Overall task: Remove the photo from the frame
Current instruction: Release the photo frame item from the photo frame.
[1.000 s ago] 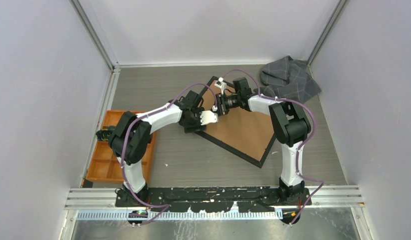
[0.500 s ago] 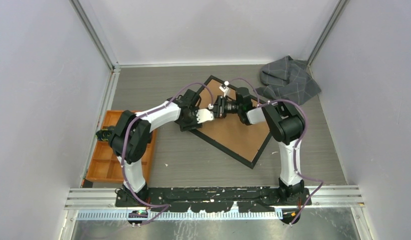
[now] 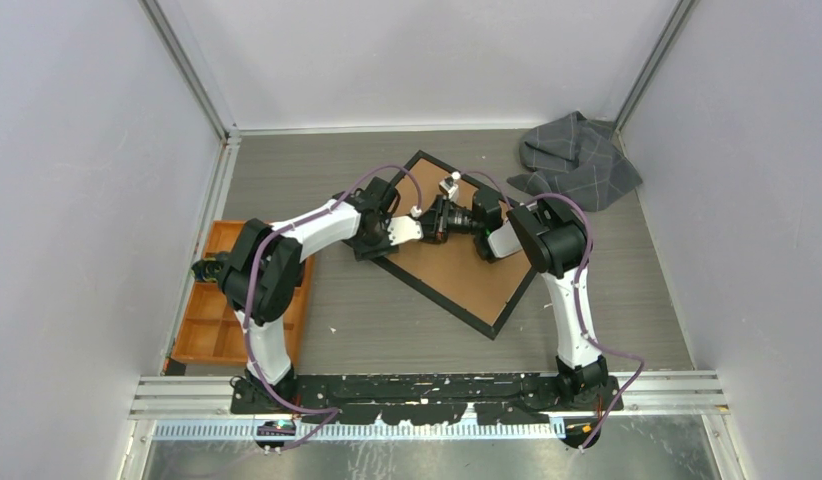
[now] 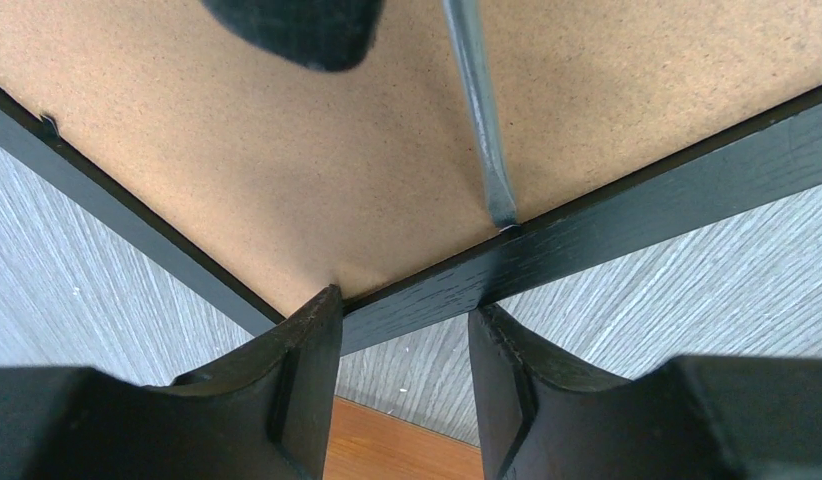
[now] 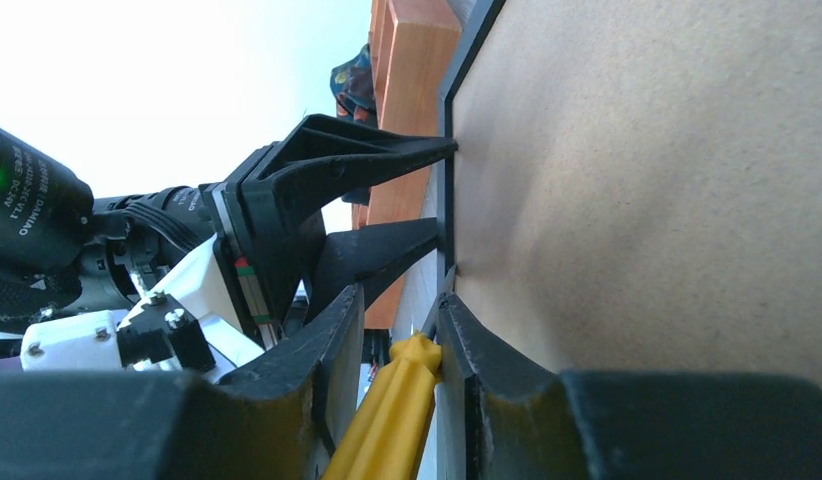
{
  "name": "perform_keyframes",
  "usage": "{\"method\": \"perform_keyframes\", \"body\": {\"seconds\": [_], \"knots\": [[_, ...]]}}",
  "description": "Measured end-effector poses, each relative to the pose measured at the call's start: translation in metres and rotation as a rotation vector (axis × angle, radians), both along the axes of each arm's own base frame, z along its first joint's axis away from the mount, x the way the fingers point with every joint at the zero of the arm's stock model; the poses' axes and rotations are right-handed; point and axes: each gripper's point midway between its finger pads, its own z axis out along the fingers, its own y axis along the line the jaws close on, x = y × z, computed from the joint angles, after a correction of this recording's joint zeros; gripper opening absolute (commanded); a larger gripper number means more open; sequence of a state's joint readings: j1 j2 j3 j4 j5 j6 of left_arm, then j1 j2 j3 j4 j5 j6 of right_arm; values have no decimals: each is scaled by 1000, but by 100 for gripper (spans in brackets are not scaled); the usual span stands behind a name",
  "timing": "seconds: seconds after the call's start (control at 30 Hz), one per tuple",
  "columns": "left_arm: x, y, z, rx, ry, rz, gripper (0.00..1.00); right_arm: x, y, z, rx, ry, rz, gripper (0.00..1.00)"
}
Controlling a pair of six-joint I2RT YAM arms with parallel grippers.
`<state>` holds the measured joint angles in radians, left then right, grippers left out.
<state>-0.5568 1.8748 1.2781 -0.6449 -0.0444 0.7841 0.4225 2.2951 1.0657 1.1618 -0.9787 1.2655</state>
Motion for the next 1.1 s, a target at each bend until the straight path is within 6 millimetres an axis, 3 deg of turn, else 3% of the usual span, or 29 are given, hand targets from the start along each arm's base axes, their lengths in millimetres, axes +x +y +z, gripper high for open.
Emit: {"method": "perform_keyframes", "body": {"seconds": [1.1], "knots": [[-14, 5, 0, 13, 63, 36, 21, -12, 13, 12, 64, -47, 237, 1]]}}
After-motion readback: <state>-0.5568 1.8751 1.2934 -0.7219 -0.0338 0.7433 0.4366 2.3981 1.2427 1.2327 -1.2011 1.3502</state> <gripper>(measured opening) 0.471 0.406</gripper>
